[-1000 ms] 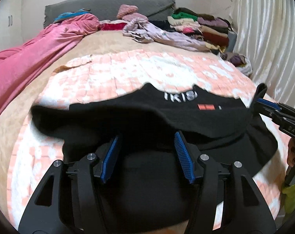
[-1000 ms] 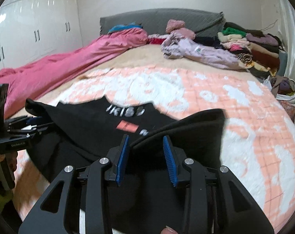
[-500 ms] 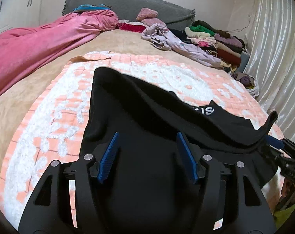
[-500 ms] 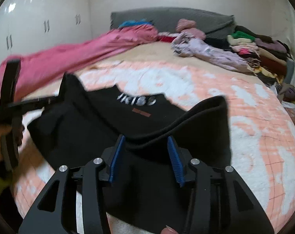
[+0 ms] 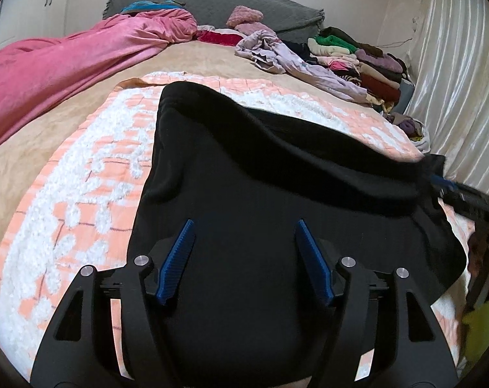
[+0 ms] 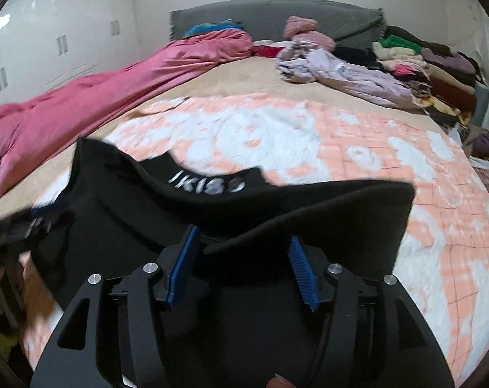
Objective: Fold small clothes
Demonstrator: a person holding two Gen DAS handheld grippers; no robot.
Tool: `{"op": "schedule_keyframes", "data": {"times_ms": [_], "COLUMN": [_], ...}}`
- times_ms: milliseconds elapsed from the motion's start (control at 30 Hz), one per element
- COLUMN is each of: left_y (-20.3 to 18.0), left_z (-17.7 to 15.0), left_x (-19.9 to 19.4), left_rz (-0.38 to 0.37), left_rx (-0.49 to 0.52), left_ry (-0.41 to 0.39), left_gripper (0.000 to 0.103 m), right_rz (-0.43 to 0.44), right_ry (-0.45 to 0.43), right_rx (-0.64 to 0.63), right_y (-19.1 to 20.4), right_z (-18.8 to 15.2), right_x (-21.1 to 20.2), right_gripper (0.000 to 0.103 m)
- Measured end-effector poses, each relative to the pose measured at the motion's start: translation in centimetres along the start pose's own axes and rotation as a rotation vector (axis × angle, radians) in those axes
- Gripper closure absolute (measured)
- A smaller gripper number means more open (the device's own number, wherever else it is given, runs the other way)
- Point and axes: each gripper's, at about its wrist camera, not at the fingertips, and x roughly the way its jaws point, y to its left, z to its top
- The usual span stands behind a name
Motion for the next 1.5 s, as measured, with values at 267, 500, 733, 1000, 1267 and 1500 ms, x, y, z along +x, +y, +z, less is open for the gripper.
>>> {"op": "schedule_keyframes", "data": {"times_ms": [267,500,733,1000,1267,1500], "left_y": [1.2,4.2,5.9,6.1,6.3,5.7], "left_z": [0.2,-0.3,-2.0,-3.5,-3.3,-3.3], "left_x": [-1.4,-2.9,-3.9,-4.1,-3.9,-3.9], "left_rz": [0.017,0.043,0.001,-0.090,-0.146,-0.141], "left_rx": [-0.022,-0.105,-0.167,-0.200,-0.227,-0.203], "left_ry": [-0.035,-0.028,0.020,0.063,0.051,0.051], "left_gripper": [0.045,0.040,0.040,0.042,0.052,0.079], "right_rz": [-0.043,-0.073,-0.096,-0.087,-0.062,-0.047], "right_ry": [-0.069,-0.077,-0.031,0.020,0.041,0.043], "right_rx": [0.125,0.218,0.239,0.248,0.271,0.272], "right_y": [-2.7,-5.2,-6.3,-6.1,-5.7,-5.3], "right_z": [0.5,-1.8,-5.8,-9.3,-10.4,-10.5], "right_x": [-1.2,-2.8,-4.9,-5.9,-5.8,-6.0], "right_gripper": [0.039,0.035,0.031,0.031,0.031,0.031]}}
